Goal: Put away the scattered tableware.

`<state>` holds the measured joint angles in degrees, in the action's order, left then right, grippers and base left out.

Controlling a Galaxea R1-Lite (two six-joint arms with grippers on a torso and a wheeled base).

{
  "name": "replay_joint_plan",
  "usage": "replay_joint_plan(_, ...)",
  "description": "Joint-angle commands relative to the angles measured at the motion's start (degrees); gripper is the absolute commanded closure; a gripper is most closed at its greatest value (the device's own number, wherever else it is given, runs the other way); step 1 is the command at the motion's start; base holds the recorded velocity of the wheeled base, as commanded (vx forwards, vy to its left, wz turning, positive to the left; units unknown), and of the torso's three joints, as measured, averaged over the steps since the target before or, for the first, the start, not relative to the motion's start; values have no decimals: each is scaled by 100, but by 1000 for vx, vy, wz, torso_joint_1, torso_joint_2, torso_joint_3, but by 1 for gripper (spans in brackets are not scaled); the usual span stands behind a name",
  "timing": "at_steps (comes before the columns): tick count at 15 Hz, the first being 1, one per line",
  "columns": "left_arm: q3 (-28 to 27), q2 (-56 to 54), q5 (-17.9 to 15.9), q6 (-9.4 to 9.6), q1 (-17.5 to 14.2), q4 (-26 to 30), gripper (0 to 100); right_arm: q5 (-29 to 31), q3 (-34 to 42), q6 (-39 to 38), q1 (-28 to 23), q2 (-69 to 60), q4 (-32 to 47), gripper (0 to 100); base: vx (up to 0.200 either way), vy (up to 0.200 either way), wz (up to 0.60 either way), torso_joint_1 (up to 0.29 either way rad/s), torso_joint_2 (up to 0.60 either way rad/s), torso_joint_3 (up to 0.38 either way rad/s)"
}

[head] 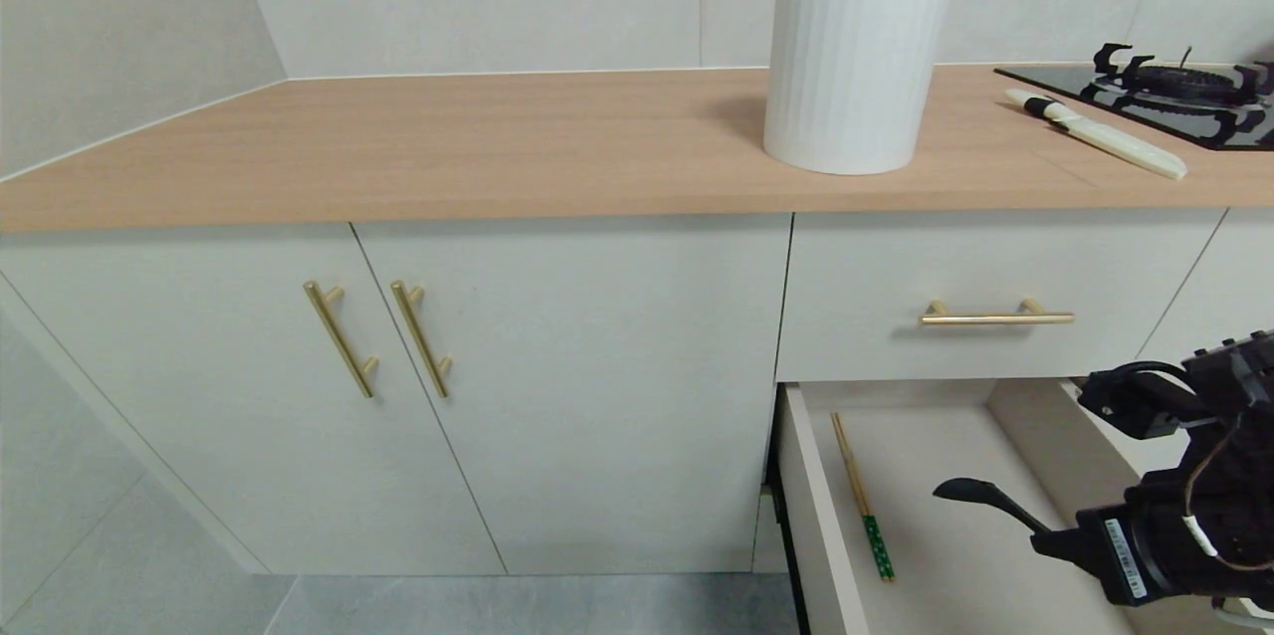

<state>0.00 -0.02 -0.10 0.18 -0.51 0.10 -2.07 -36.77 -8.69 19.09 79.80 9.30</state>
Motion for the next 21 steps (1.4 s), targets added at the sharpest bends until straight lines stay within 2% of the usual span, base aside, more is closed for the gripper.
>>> replay_joint_plan(1,0,2,1,-1,-2,-1,0,190,3,-80,7,695,-359,100,0,0,0,0,0,0)
replay_joint_plan(4,0,2,1,-1,-2,-1,0,884,108,-519,-11,1837,-1185,100,0,0,0,0,0,0)
replay_joint_plan(5,0,2,1,-1,-2,-1,0,946,143,-537,-37,2004,-1343,100,0,0,0,0,0,0)
replay_joint_plan(8,0,2,1,-1,-2,-1,0,1051,469,-555,-362,3024,-3110,100,0,0,0,0,0,0)
replay_joint_plan(10,0,2,1,-1,-2,-1,0,1139,521,-555,-564,3305,-3558,100,0,0,0,0,0,0)
replay_joint_plan(11,0,2,10,-1,-2,-1,0,1236,548,-537,-784,3727,-4050,100,0,0,0,0,0,0)
replay_joint_plan(18,0,2,1,-1,-2,-1,0,1534,653,-493,-951,4747,-5536,100,0,0,0,0,0,0)
replay_joint_plan(21,0,2,1,-9,-2,-1,0,1561,653,-476,-986,4940,-5790,100,0,0,0,0,0,0)
